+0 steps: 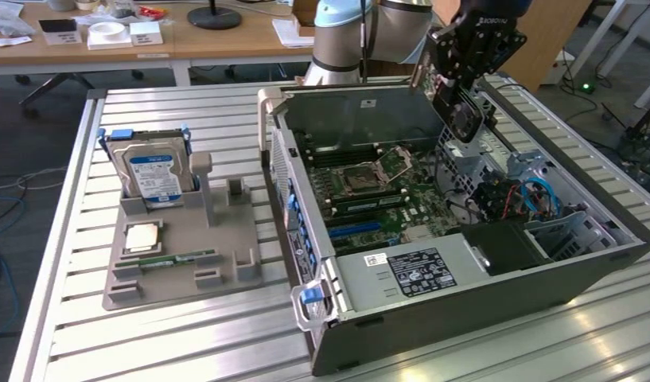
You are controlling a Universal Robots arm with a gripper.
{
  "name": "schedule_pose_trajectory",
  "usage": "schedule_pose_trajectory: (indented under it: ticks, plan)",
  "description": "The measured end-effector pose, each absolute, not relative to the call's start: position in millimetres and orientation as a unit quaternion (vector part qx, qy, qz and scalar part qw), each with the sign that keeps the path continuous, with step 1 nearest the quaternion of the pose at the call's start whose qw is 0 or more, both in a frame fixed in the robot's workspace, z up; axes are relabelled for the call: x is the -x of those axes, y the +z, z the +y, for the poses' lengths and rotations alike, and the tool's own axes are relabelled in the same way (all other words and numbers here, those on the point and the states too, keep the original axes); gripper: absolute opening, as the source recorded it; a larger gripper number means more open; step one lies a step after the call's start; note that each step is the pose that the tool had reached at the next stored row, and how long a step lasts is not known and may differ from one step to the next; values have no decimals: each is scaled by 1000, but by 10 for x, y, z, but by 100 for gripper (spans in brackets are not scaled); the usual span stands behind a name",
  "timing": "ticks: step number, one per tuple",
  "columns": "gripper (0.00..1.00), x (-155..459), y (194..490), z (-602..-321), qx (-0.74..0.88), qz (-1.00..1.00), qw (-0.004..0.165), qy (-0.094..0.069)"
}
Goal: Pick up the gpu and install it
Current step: 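Insert the gpu into the slot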
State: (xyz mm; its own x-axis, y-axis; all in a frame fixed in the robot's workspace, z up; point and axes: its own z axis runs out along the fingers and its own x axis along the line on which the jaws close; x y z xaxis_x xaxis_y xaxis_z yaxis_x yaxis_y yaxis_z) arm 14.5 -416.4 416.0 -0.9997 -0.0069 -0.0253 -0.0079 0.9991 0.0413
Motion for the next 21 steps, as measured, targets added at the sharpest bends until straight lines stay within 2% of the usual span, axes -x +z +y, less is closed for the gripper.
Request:
schedule_pose_trajectory:
  ticks: [21]
  plan:
    - [26, -145, 4154, -4164, 124, 992, 10, 17]
